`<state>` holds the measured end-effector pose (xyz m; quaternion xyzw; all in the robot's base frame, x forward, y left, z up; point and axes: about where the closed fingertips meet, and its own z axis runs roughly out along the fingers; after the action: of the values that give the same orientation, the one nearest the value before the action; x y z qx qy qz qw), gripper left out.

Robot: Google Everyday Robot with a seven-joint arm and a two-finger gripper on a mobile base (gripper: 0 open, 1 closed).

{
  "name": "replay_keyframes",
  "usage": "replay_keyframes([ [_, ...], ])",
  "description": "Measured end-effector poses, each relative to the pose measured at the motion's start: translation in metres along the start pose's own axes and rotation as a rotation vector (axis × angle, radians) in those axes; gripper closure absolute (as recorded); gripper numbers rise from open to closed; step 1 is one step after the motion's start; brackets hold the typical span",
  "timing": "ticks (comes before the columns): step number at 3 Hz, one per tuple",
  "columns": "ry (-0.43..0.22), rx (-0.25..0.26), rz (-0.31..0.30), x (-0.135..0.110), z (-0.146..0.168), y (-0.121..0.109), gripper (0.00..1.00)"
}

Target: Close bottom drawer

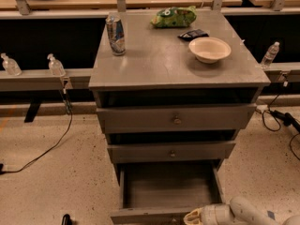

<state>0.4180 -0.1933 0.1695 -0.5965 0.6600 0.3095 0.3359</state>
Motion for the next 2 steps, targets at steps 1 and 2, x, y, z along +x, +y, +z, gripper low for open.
replay_keyframes([
  [1, 0.004, 0.036, 0.03, 0.018, 0.002, 0.0, 1.0],
  [2, 0.03, 0.138, 0.078, 0.021, -0.002, -0.011, 1.0],
])
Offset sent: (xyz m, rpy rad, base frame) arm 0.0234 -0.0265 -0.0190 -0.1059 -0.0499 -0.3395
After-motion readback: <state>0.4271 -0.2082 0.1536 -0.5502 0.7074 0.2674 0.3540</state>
